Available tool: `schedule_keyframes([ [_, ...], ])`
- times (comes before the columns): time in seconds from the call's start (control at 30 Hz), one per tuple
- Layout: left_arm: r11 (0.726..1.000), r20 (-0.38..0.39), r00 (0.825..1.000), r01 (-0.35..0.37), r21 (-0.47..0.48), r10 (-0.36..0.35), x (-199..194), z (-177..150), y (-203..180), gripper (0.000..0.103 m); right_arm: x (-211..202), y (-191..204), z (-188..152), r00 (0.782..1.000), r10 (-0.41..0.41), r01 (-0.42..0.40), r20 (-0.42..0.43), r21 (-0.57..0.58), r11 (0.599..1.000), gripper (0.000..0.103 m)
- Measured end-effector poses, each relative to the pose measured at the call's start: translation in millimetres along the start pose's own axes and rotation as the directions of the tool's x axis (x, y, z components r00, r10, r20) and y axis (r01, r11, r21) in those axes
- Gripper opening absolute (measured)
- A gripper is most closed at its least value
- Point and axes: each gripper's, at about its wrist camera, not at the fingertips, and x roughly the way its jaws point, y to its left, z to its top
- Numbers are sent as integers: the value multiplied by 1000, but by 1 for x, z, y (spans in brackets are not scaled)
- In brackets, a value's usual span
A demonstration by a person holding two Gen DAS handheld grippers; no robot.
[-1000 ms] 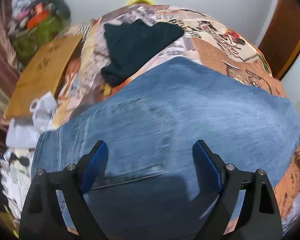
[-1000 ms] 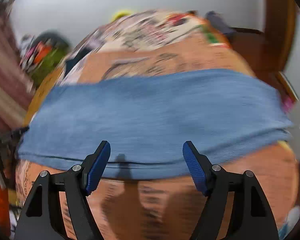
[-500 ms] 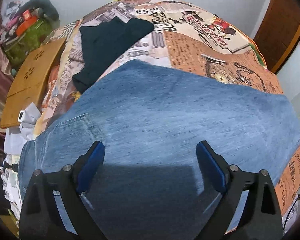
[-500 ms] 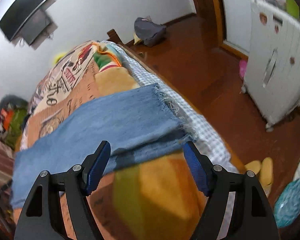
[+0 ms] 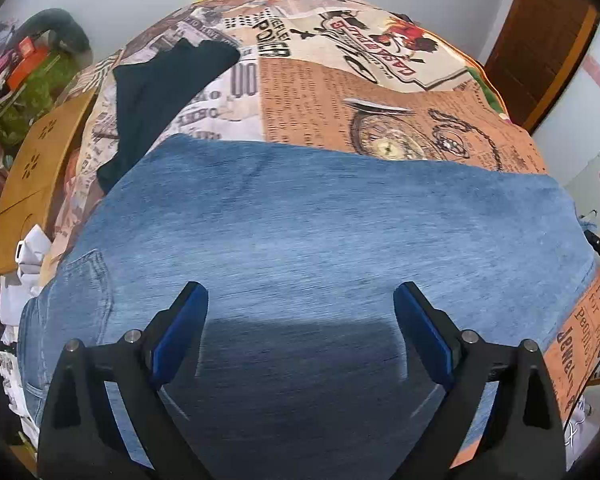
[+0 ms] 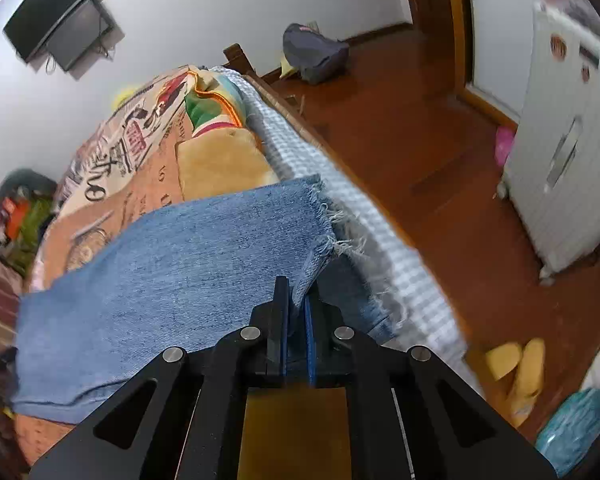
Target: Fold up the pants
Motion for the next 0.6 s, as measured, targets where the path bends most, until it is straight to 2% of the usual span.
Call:
schedule_keyframes([
  [0.1,1000,2,1000,1,22,-1,1,1,-11,97,1,-3,3,999,-36,36,-6,-29,999,6],
  [0.2,998,1,1000,10,54,-10,2,1,-23,97,-12,8,3,993,-113,116,31,-110,987,7],
  [0.3,996,3,1000,16,86,-17,4,1,-34,98,-34,13,4,989,-140,145,50,-113,983,16],
  [0.33,995,2,1000,20,93,-20,4,1,-38,100,-44,12,4,991,-118,123,59,-101,987,18],
  [0.37,994,0,1000,23,104,-23,5,1,-42,102,-49,12,4,994,-93,98,63,-89,991,27],
  [0.4,993,-1,1000,26,117,-26,6,0,-47,103,-58,12,3,996,-53,58,66,-65,996,41],
  [0.47,989,6,1000,20,149,-21,7,-1,-58,103,-72,13,-2,997,35,-34,69,-18,999,56],
  [0.53,982,9,1000,17,187,-19,8,-3,-70,103,-74,20,-9,993,110,-111,48,13,994,58],
  [0.6,976,12,1000,10,215,-13,9,-4,-80,103,-70,27,-19,979,203,-202,-7,49,978,59],
])
